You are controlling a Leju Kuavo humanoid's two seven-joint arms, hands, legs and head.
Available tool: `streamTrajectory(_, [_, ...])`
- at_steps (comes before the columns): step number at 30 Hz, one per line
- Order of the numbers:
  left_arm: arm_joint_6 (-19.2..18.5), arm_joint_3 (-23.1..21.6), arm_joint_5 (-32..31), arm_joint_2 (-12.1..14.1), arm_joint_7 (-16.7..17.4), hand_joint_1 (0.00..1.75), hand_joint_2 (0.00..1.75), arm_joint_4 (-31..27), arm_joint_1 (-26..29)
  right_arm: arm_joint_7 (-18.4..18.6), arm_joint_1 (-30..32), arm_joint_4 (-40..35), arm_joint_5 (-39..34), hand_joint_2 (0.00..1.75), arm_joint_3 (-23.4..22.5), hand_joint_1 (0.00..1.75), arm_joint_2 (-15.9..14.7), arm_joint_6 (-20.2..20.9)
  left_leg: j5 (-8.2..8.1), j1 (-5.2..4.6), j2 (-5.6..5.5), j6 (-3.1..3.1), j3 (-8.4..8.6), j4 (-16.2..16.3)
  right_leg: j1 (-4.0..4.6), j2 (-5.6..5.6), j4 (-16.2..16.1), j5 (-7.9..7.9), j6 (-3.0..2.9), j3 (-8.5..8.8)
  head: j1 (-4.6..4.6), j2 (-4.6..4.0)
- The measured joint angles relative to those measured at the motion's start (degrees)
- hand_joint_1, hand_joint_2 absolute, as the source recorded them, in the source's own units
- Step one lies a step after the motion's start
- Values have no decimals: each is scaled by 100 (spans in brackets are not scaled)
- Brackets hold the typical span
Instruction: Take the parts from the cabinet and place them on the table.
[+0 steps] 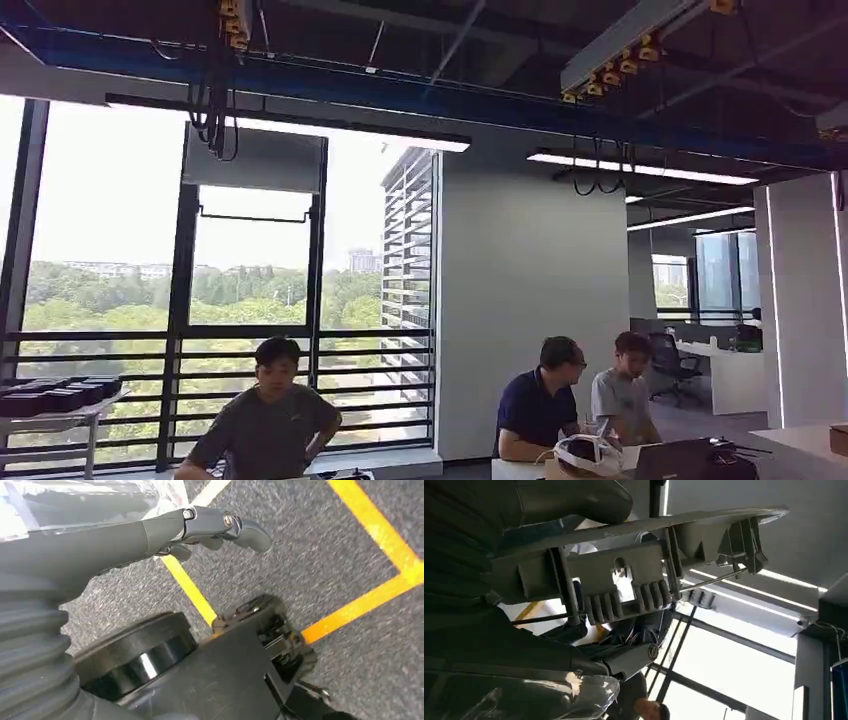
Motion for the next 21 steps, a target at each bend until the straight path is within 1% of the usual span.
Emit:
streamTrajectory(1, [0, 0, -4, -20, 2, 0, 175, 0, 1, -7, -4, 2, -2, 175, 0, 175, -4, -2, -24, -3, 1, -19, 7, -7, 27, 13, -138, -78, -57, 105, 33, 0])
streamTrajectory(2, [2, 2, -4, -22, 2, 0, 175, 0, -12, -9, -10, 2, -2, 175, 0, 175, -4, -2, -38, -18, -5, -53, -5, 20, 39, 7, -267, -76, -57, 147, 5, 2])
streamTrajectory(3, [0, 2, -9, -24, 0, 0, 175, 0, -15, -17, -28, 2, -2, 175, 2, 175, -4, 0, -34, -10, 1, -83, -25, 14, 53, 12, -278, -112, -68, 138, 11, 7])
streamTrajectory(4, [-4, 2, -9, -31, 0, 0, 175, 0, -11, -17, -31, 2, -2, 175, -2, 175, -11, -2, -39, 3, 8, -109, -12, -8, 62, 25, -279, -123, -86, 140, -6, 7])
streamTrajectory(5, [-4, 2, -11, -35, 0, 0, 175, 0, -12, -17, -33, 2, -2, 175, -2, 175, -11, -2, -51, -3, 9, -142, 13, -24, 51, 28, -311, -121, -108, 158, -2, 4])
streamTrajectory(6, [-2, 4, -11, -24, 0, 0, 175, 2, -14, -17, -35, 2, -2, 175, -2, 175, -11, -2, -111, -3, 4, -163, 11, -5, -27, 17, -394, -101, -134, 228, -28, 6])
streamTrajectory(7, [0, 4, -11, -26, -2, 0, 175, 2, -15, -20, -39, 2, -2, 175, 0, 175, -11, 0, -190, -13, 12, -208, -15, 120, -30, 7, -432, -111, -148, 285, 0, 4])
streamTrajectory(8, [0, 4, -11, -28, -5, 0, 175, 2, -24, -22, -52, 2, -4, 175, 2, 175, -11, 0, -372, 5, 12, -243, -162, 467, -42, -10, -439, -122, -166, 322, 18, 2])
streamTrajectory(9, [0, 4, -11, -26, -5, 0, 175, 2, -24, -26, -53, 2, -4, 175, 2, 175, -11, 2, -568, 32, 13, -279, -393, 940, -45, -17, -438, -140, -183, 340, 35, 0])
streamTrajectory(10, [0, 4, -11, -26, -5, 0, 175, 2, -16, -24, -53, 4, -4, 175, 6, 175, -11, 5, -728, 55, 13, -311, -646, 1414, -45, -24, -436, -158, -184, 353, 46, 0])
streamTrajectory(11, [-2, 2, -11, -22, -5, 0, 175, 4, -6, -22, -53, 7, -4, 175, 7, 175, -11, 5, -765, 73, 14, -337, -834, 1708, -47, -24, -431, -174, -179, 365, 48, 0])
streamTrajectory(12, [-2, 2, -11, -22, -5, 0, 175, 4, 4, -20, -51, 9, -4, 175, 7, 175, -11, 5, -658, 88, 14, -354, -880, 1703, -53, -22, -422, -192, -168, 381, 59, 0])
streamTrajectory(13, [-2, 2, -13, -20, -5, 0, 175, 4, 6, -20, -52, 15, -4, 175, 9, 175, -11, 7, -428, 103, 16, -366, -816, 1469, -62, -18, -407, -217, -150, 400, 63, 0])
streamTrajectory(14, [-2, 2, -13, -20, -5, 0, 175, 4, 3, -20, -54, 15, -4, 175, 9, 175, -11, 13, -112, 114, 17, -372, -637, 1018, -74, -17, -384, -252, -125, 430, 66, 0])
streamTrajectory(15, [-2, 2, -13, -20, -5, 0, 175, 7, -2, -22, -59, 15, -4, 175, 9, 175, -9, 18, 223, 126, 23, -374, -407, 460, -84, -18, -355, -298, -90, 466, 74, 0])
streamTrajectory(16, [-2, 2, -13, -20, -5, 0, 175, 7, -6, -22, -62, 15, -4, 175, 13, 175, -9, 22, 212, 125, 33, -363, -299, 249, -85, -23, -344, -333, -54, 481, 90, 0])
streamTrajectory(17, [-2, 4, -13, -26, -11, 0, 175, 7, -8, -22, -82, 20, -4, 175, 17, 175, -11, 28, 180, 95, 30, -318, -269, 147, -46, -16, -299, -358, -9, 460, 109, 0])
streamTrajectory(18, [-4, 4, -17, -26, -13, 0, 175, 7, -16, -30, -85, 17, -2, 175, 17, 175, -11, 31, 96, 91, 43, -231, -220, 108, -44, -19, -299, -347, 21, 421, 85, 0])
streamTrajectory(19, [-4, 2, -17, -26, -13, 0, 175, 9, -8, -24, -95, 22, -2, 175, 20, 175, -11, 33, 98, 82, 37, -203, -245, 116, -47, -28, -318, -340, 49, 420, 59, 0])
streamTrajectory(20, [-4, 4, -20, -24, -13, 0, 175, 9, 7, -24, -101, 20, -2, 175, 22, 175, -11, 33, 97, 69, 32, -157, -249, 113, -56, -40, -341, -337, 88, 436, 61, 0])
streamTrajectory(21, [-4, 4, -26, -24, -13, 0, 175, 9, 6, -24, -102, 20, -2, 175, 22, 175, -11, 33, 106, 93, 31, -115, -235, 77, -58, -40, -335, -366, 124, 448, 68, 0])
